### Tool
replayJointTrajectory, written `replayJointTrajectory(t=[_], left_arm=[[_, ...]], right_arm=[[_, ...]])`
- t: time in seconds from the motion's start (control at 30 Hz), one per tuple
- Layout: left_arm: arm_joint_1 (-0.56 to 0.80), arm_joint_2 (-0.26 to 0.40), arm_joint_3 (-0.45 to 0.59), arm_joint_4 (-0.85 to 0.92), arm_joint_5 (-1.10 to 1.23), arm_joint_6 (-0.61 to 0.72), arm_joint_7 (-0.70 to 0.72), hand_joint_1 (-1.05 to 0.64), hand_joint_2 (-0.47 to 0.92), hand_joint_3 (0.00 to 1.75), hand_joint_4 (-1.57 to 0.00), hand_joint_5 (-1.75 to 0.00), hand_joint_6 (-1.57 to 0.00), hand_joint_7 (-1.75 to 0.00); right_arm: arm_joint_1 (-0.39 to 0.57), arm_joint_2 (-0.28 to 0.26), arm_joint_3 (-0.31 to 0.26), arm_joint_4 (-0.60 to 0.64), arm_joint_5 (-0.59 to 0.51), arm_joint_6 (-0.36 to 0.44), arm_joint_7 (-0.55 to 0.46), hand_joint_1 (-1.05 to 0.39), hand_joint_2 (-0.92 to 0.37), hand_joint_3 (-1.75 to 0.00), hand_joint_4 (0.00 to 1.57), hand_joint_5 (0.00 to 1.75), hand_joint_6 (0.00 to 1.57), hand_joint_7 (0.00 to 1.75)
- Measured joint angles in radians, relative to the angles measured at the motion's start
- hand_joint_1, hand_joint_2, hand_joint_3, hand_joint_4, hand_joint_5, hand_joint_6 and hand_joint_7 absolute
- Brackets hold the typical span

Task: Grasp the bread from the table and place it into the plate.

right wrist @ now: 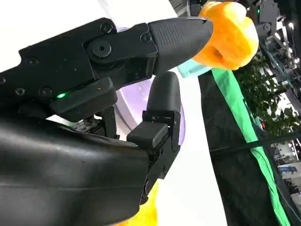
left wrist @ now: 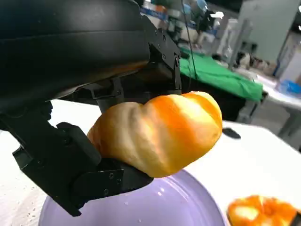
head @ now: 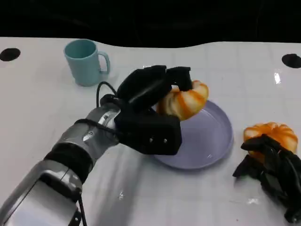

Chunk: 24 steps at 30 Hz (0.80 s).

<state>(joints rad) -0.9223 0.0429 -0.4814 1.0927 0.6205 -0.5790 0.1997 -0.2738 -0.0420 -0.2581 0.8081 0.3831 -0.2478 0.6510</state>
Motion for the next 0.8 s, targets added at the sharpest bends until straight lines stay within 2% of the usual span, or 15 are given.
replayJointTrajectory(t=[0.23,0.6,0.63,0.67,0.7,0.73,0.8], left_arm=[[-0.035,-0.039,-0.028,0.06,0.016,0.016,-0.022,-0.16,0.48,1.24,-0.91,-1.75,-0.77,-1.75],[-0.041,-0.043,-0.036,0.07,0.02,0.017,-0.022,-0.16,0.47,1.25,-0.91,-1.75,-0.77,-1.75],[-0.041,-0.043,-0.036,0.07,0.02,0.017,-0.022,-0.4,0.71,0.77,-0.53,-1.08,-0.45,-0.97],[-0.044,-0.043,-0.04,0.07,0.023,0.024,-0.027,-0.5,0.81,0.56,-0.44,-0.74,-0.4,-0.58],[-0.05,-0.042,-0.049,0.071,0.031,0.043,-0.048,-0.55,0.86,0.45,-0.39,-0.56,-0.38,-0.37],[-0.057,-0.039,-0.062,0.072,0.044,0.066,-0.072,-0.62,0.9,0.43,-0.34,-0.43,-0.36,-0.23],[-0.06,-0.035,-0.078,0.072,0.055,0.097,-0.108,-0.79,0.92,0.55,-0.21,-0.32,-0.32,-0.12]], right_arm=[[0.003,0.001,0.002,-0.003,0.001,0.003,0.012,-0.54,-0.92,-0.22,0.63,1.57,0.59,1.26],[0.004,0.002,0.002,-0.003,0.001,-0.001,0.012,-0.54,-0.92,-0.22,0.64,1.57,0.59,1.27],[0.004,0.002,0.002,-0.003,0.001,-0.001,0.012,-0.53,-0.92,-0.22,0.63,1.56,0.58,1.27],[0.004,0.002,0.002,-0.003,0.001,-0.001,0.012,-0.52,-0.92,-0.22,0.63,1.56,0.58,1.26],[0.005,0.003,0.001,-0.004,0.002,-0.001,0.013,-0.52,-0.92,-0.23,0.63,1.55,0.58,1.26],[0.005,0.004,0.001,-0.005,0.002,-0.001,0.013,-0.52,-0.92,-0.23,0.63,1.55,0.58,1.26],[0.007,0.007,0.0,-0.007,0.003,-0.001,0.013,-0.53,-0.92,-0.24,0.62,1.56,0.58,1.26]])
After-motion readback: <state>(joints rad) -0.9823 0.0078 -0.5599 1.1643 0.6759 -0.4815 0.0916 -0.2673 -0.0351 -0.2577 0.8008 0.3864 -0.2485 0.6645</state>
